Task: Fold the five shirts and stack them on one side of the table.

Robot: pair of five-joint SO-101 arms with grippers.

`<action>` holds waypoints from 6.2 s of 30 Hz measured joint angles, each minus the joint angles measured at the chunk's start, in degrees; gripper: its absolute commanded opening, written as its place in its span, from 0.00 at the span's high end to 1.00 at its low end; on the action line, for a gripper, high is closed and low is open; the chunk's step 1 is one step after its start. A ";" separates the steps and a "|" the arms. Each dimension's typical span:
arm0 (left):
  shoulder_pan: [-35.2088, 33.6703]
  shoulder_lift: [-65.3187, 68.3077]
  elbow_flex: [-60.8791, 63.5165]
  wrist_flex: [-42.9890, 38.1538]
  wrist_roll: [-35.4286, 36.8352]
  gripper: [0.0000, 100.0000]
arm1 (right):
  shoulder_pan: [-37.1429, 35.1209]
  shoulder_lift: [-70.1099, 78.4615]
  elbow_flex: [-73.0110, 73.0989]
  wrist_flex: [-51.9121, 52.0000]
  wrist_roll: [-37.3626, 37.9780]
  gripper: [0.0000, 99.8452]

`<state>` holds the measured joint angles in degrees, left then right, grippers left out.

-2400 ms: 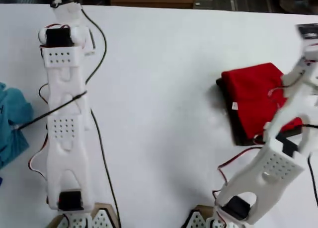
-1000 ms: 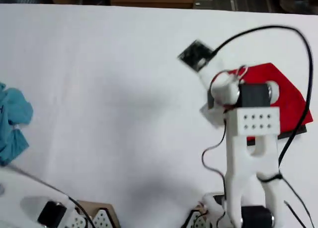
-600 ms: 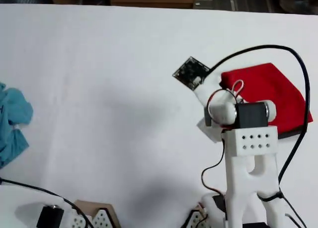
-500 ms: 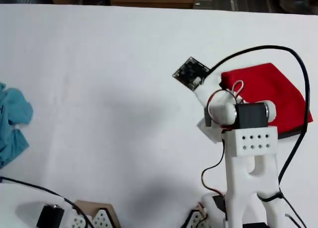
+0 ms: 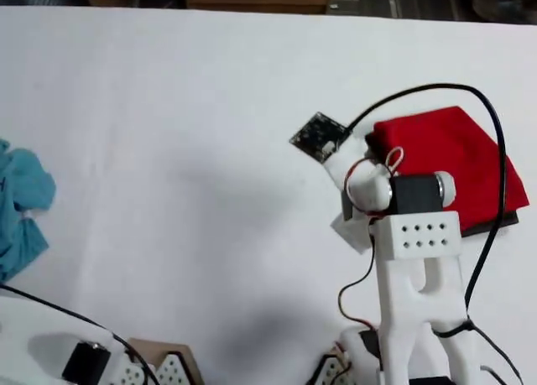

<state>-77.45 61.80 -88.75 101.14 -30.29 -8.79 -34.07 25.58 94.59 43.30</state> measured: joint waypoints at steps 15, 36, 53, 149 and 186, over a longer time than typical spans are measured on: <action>36.13 -37.54 -0.70 0.26 21.19 0.98 | 2.64 0.00 0.35 -4.48 0.00 0.79; 84.84 -63.47 64.09 0.26 15.91 0.98 | 29.01 0.00 -0.79 -12.66 -3.87 0.79; 62.77 -63.47 82.73 -5.89 5.54 0.76 | 0.88 0.00 6.68 -8.18 -8.62 0.66; 7.47 -63.47 82.29 -19.16 2.55 0.76 | -29.19 54.77 -12.31 -36.84 -2.81 0.94; 61.19 -42.73 95.74 -19.69 2.55 0.76 | -7.91 40.18 -53.19 -6.68 -2.11 0.98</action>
<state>-16.26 19.08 6.99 81.45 -27.74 -16.70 6.11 -27.60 87.91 41.19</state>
